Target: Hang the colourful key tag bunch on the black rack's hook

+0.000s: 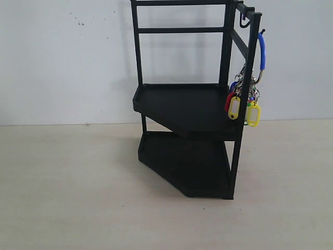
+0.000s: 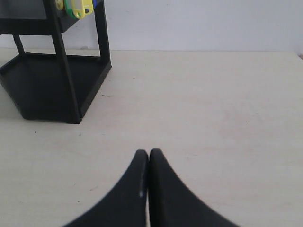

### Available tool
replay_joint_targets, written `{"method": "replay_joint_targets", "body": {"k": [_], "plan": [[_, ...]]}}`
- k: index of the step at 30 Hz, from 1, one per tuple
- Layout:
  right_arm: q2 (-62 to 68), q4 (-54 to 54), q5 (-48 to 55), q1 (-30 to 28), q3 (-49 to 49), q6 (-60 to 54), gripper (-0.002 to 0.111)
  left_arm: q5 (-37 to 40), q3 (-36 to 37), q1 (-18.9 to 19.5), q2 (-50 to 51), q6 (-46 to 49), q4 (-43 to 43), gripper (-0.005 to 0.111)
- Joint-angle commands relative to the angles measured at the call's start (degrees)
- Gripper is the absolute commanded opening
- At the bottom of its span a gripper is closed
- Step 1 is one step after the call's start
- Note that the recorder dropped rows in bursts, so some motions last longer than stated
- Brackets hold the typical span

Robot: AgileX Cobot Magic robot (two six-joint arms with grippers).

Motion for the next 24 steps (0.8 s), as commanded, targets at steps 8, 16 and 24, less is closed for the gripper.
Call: {"method": "replay_joint_targets", "body": {"k": [8,16,24], "plan": [[-0.3,0.2,0.1,-0.4,0.2,0.3,0.000,-0.2,-0.1,-0.1,-0.1,0.2,0.2,0.004],[-0.3,0.2,0.1,-0.4,0.2,0.3,0.000,-0.2,-0.1,-0.1,-0.1,0.2,0.2,0.004],[-0.3,0.2,0.1,-0.4,0.2,0.3,0.000,-0.2,-0.1,0.0,-0.1,0.9,0.2,0.004]]}}
